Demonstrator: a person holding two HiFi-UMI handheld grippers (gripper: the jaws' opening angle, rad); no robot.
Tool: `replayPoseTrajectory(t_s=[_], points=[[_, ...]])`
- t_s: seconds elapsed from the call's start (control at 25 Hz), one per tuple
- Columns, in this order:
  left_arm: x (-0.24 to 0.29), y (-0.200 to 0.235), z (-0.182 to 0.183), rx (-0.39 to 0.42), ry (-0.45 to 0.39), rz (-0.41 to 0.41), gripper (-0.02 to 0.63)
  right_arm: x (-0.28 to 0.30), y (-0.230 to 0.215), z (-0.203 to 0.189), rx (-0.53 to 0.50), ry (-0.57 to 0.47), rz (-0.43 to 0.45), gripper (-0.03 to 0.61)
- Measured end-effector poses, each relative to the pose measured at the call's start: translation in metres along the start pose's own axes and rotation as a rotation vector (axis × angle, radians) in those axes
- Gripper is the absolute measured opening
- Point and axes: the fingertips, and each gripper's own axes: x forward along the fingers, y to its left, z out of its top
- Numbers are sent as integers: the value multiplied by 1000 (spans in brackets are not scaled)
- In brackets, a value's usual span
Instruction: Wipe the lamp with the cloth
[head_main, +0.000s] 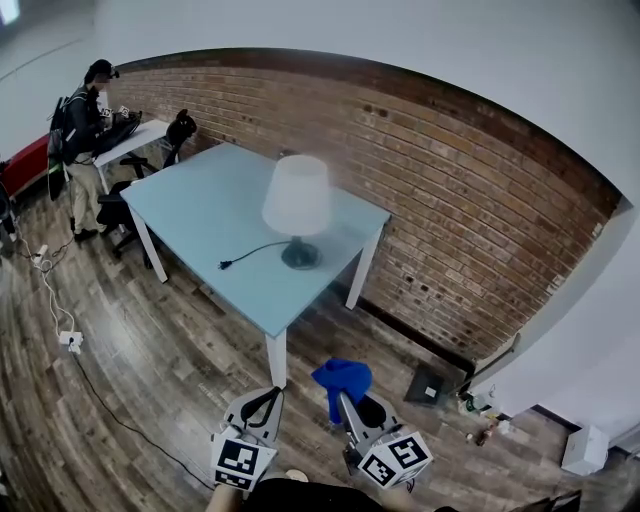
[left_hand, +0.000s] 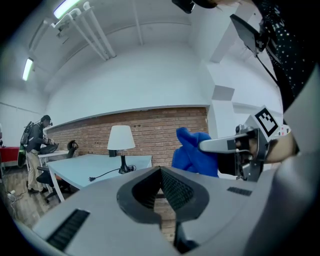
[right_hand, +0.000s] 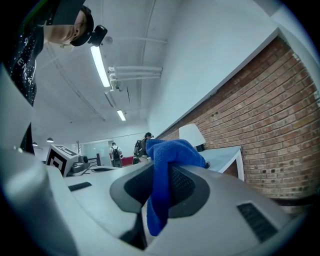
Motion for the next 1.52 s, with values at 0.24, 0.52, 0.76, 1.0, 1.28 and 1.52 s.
replayPoseTrajectory(t_s=[0.24,0.52,0.76,1.0,1.28,1.52], points=[[18,4,-4,9,19,-3,8,13,-11,-4,42,-4,8,61],[52,29,-5,-21,25,15,9,40,-34,-9,43,11,3,61],[104,56,1,-26,19,9,9,81,-75,-1,21,14,-43,61],[161,100,12,-22,21,7,8,141,-107,13,-7,29,-16,61],[237,166,44,-8,-16,19,9,225,-138,44,-82,27,87,61],[276,236,63,-7,-36,102,8,304,-149,100,-179,-48,235,61]])
